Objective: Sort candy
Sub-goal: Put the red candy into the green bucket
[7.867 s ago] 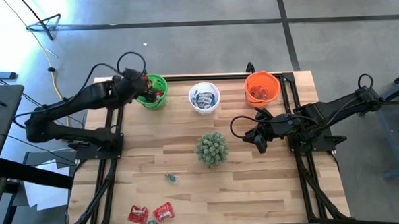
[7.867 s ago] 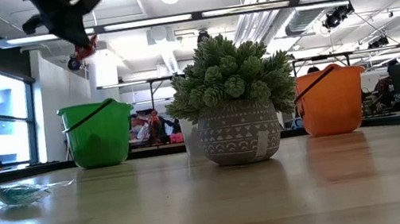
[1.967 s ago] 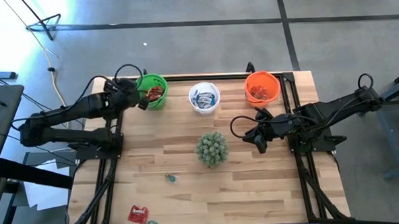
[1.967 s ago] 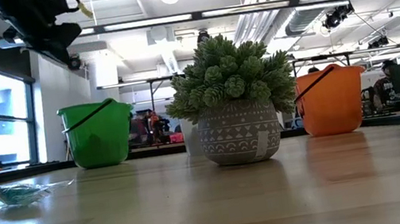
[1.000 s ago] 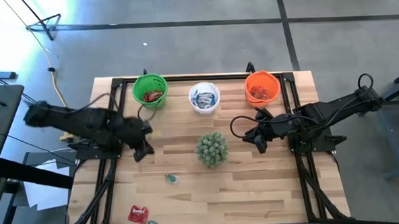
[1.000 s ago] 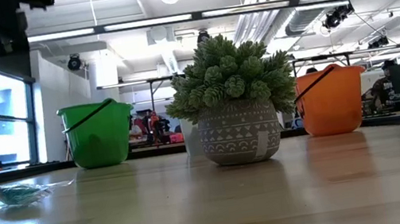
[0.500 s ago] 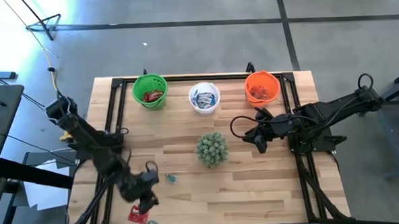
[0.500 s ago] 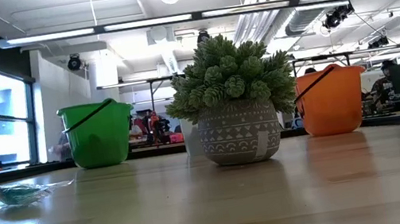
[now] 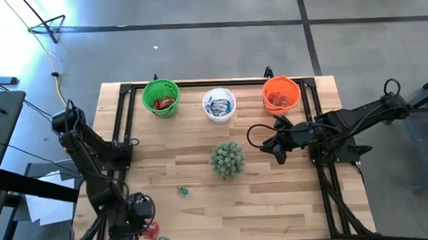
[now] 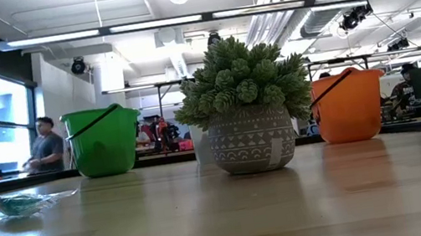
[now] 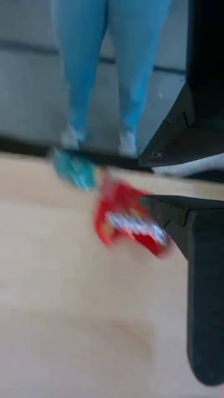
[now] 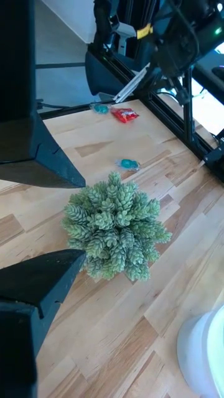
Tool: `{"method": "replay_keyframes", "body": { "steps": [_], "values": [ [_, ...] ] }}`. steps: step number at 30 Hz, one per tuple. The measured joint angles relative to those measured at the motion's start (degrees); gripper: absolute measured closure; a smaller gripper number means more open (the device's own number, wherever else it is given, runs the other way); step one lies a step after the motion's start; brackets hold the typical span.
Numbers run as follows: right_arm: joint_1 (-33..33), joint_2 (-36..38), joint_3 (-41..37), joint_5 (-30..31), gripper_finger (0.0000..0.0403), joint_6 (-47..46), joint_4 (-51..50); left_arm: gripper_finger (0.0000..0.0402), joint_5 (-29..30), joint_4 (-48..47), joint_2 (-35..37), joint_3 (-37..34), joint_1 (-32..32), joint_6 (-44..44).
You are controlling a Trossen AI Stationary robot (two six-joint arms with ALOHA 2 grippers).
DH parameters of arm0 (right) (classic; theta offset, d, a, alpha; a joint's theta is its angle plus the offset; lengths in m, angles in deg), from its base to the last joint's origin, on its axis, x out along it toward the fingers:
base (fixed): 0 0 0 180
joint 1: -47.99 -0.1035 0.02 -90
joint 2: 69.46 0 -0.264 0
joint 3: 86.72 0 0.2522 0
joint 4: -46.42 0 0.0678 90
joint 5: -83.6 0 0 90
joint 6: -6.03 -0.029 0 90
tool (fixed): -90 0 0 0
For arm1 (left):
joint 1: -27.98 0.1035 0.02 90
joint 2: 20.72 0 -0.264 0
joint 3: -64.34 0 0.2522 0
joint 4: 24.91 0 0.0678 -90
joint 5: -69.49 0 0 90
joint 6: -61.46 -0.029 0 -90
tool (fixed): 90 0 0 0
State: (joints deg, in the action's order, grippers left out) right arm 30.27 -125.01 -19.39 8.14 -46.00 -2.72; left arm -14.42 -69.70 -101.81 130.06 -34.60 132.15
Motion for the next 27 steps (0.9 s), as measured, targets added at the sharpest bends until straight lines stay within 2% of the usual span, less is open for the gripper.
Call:
{"method": "replay_keyframes", "body": {
  "steps": [3, 12, 21, 27],
  "values": [
    [0.0, 0.0, 0.0, 0.0, 0.0237, 0.0, 0.0, 0.0332, -0.9, -2.1, -0.8, 0.0, -1.8, 1.2],
    [0.0, 0.0, 0.0, 0.0, 0.0237, 0.0, 0.0, 0.033, -0.8, -2.1, -5.6, 0.0, -6.2, -9.8],
    [0.0, 0.0, 0.0, 0.0, 0.0237, 0.0, 0.0, 0.0314, -0.6, -0.4, -8.5, 0.0, -6.6, -16.9],
    [0.0, 0.0, 0.0, 0.0, 0.0237, 0.0, 0.0, 0.0311, 0.5, 1.9, -11.6, 0.0, -5.4, -17.4]
  ]
}}
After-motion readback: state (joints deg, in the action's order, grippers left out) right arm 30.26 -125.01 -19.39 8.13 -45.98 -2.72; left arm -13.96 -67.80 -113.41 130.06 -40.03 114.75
